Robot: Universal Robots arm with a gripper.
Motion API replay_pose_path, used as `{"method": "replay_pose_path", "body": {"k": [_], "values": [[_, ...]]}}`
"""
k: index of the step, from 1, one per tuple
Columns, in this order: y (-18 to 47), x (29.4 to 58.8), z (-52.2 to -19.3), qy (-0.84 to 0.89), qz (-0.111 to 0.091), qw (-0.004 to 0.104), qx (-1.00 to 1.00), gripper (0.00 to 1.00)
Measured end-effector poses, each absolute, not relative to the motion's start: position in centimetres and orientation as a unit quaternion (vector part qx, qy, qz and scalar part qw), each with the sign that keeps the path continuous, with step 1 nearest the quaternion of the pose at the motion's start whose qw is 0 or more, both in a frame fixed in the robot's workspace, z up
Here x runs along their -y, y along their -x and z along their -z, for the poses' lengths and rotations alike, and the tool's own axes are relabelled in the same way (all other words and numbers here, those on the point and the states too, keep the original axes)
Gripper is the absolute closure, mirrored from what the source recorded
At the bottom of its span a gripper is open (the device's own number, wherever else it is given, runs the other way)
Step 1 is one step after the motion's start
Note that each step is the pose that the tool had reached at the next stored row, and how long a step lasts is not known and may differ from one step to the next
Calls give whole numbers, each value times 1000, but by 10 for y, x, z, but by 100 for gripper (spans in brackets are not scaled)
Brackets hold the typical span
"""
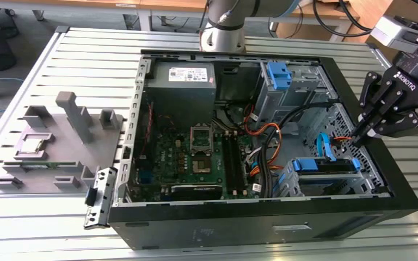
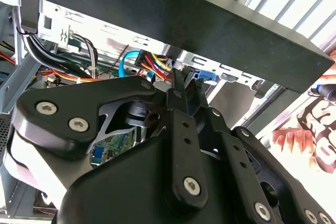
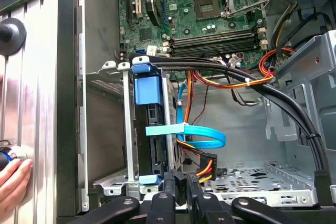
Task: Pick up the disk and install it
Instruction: 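Insert the second disk wire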
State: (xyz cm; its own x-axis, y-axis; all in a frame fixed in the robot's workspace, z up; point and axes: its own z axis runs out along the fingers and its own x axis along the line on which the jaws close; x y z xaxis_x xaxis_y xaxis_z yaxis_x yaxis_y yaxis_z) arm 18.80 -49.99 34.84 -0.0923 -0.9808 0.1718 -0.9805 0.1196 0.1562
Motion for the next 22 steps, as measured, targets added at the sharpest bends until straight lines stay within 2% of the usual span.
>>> {"method": "replay_pose_path", "body": {"k": [3,4,13,22], "values": [[-188,500,-348,-663,1,117,739,78],[-188,500,-348,-663,1,117,739,83],[-188,500,-348,-663,0,117,739,83],[-175,501,-348,-665,-11,105,739,83]]}}
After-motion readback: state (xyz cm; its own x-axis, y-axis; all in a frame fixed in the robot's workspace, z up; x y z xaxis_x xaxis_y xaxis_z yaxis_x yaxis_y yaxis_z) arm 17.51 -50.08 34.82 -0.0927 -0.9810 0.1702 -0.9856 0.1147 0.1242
